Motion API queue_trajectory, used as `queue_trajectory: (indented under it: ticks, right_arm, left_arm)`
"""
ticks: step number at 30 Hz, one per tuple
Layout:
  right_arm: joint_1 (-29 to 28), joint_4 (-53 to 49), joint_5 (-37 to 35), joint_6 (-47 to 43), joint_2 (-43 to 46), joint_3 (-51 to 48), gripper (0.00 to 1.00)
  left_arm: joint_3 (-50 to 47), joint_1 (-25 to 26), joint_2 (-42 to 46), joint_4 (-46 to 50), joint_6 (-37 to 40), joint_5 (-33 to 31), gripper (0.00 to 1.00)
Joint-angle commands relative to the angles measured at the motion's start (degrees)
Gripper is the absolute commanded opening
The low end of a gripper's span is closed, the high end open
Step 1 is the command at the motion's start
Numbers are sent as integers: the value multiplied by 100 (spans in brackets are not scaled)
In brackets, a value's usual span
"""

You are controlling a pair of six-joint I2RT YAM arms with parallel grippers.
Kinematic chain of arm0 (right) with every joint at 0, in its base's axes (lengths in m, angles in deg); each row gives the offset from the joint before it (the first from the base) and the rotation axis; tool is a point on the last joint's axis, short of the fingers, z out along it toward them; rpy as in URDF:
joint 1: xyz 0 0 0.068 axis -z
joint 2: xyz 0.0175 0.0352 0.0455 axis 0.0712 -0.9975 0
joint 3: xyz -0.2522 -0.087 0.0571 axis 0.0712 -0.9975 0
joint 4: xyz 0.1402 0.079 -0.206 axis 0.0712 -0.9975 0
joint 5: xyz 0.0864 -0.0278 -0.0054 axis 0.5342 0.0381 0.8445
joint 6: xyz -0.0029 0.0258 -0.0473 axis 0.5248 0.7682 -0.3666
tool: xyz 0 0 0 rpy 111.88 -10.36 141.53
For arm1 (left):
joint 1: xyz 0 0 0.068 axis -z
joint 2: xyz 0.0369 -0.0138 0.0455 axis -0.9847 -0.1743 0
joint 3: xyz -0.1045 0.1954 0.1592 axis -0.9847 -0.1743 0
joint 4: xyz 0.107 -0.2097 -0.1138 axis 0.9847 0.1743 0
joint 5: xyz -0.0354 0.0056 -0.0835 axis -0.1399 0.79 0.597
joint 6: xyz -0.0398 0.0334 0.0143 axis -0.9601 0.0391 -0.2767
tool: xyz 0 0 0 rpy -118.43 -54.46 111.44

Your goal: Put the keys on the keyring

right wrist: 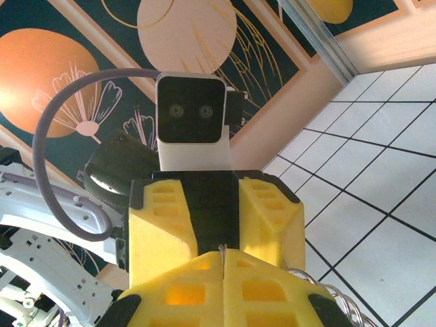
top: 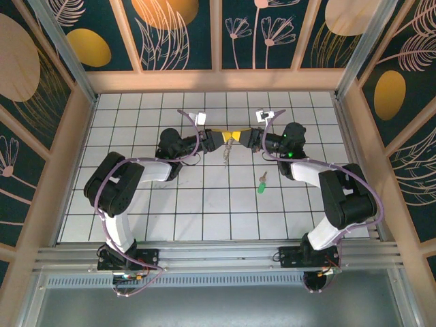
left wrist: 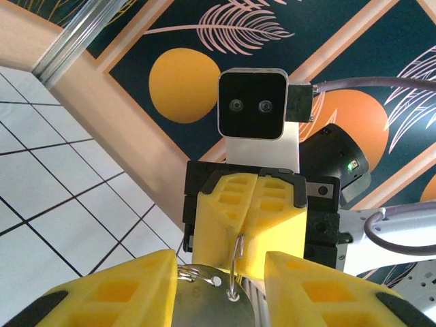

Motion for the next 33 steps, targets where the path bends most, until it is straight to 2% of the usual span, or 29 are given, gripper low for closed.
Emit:
queue_trajectory:
  ticks: [1, 23, 33]
  right_arm:
    - [-57, 356, 127, 67, 21, 221, 0]
    - [-68, 309, -13, 48, -125, 234, 0]
    - [-68, 325, -58, 81, -129, 216, 0]
  left_arm:
    - [163, 37, -105, -584, -194, 162, 35]
    - [-37, 107, -77, -739, -182, 123, 17]
    - [-154, 110, -3, -816, -151, 83, 0]
